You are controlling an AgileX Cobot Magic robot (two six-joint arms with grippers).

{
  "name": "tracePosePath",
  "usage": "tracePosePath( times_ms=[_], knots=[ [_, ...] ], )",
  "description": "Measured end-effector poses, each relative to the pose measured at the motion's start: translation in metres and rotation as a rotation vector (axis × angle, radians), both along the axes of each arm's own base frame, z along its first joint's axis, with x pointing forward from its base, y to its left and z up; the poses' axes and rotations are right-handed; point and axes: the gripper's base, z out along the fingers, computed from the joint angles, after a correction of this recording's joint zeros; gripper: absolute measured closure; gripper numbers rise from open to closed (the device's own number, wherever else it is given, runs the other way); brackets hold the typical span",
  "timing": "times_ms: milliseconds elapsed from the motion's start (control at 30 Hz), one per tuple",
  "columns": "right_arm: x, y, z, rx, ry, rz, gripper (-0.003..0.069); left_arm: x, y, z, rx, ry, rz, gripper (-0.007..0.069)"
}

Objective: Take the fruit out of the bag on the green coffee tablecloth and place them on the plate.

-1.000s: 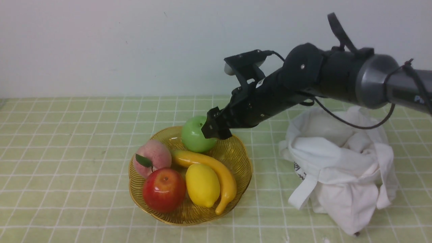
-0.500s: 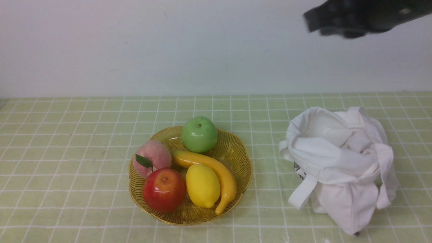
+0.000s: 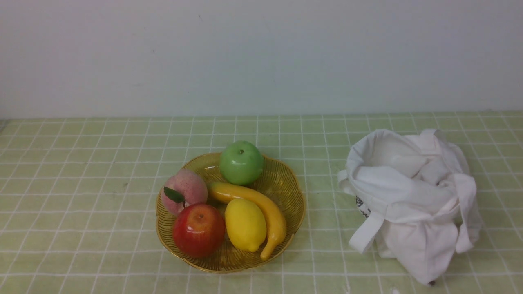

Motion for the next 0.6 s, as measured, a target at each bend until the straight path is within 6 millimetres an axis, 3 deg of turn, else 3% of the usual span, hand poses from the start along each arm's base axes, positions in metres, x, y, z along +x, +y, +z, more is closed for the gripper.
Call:
tracePosePath(
  times_ms=[67,300,600],
  knots=[
    [-0.018,-0.008,-0.020,0.041,-0.074,0.023,0.0671,0.000,0.000,0.000,0.000,0.000,0.000,0.0632],
    [-0.028,-0.012,-0.083,0.091,-0.060,0.048,0.0671,0.000,0.000,0.000,0.000,0.000,0.000,0.0632],
    [-0.021,-0.004,-0.113,0.129,-0.017,0.094,0.0671,0.000,0.000,0.000,0.000,0.000,0.000,0.0632]
  ],
)
